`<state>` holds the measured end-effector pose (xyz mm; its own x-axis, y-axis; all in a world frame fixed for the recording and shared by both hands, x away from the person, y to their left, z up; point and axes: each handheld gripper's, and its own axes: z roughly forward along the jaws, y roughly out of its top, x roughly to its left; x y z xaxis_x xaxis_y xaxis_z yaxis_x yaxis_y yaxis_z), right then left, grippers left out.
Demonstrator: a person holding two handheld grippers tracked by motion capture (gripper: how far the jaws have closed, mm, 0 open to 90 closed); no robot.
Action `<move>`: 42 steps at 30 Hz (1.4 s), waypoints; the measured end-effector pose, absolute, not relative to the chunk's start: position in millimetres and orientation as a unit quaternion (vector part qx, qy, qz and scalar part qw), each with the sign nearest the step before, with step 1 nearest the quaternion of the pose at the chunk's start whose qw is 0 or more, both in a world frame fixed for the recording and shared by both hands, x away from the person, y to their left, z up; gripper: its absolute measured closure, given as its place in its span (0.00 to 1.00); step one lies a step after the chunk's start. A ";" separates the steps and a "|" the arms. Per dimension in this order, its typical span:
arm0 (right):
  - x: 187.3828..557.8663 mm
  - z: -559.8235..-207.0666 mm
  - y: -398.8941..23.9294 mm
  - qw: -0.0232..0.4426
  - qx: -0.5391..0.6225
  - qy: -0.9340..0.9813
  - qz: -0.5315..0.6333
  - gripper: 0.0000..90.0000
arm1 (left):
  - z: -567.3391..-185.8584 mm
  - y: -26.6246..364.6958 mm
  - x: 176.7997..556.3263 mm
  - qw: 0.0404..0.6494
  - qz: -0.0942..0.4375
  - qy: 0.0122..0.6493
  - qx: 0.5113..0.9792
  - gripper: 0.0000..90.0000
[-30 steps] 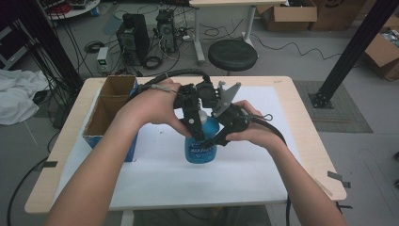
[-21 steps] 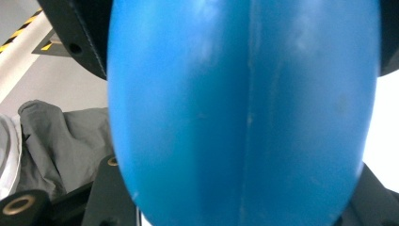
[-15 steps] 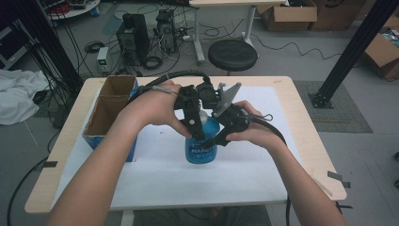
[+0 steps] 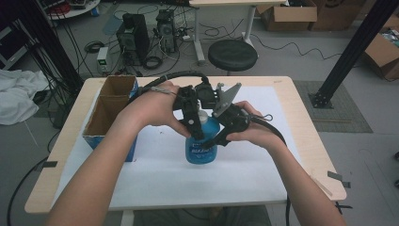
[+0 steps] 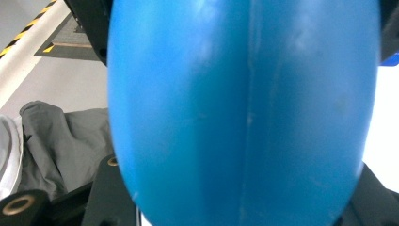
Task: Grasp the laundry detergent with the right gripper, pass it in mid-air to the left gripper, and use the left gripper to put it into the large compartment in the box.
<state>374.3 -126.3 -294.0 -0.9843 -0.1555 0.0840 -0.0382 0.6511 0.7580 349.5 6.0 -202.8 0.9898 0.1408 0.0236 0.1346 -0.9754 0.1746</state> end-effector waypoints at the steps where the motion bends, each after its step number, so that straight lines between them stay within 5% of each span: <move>1: 374.3 -294.0 -126.3 0.071 0.053 -0.906 -0.414 0.50 | -203.2 5.9 349.7 0.087 0.016 0.070 0.994 0.32; 19: 375.2 -294.0 -126.0 0.075 0.047 -0.908 -0.410 0.50 | -206.2 5.7 352.2 0.091 0.007 0.069 0.993 0.41; 42: 377.3 -293.5 -125.9 0.075 0.045 -0.907 -0.412 0.49 | -205.3 7.3 352.4 0.101 0.019 0.058 0.993 0.42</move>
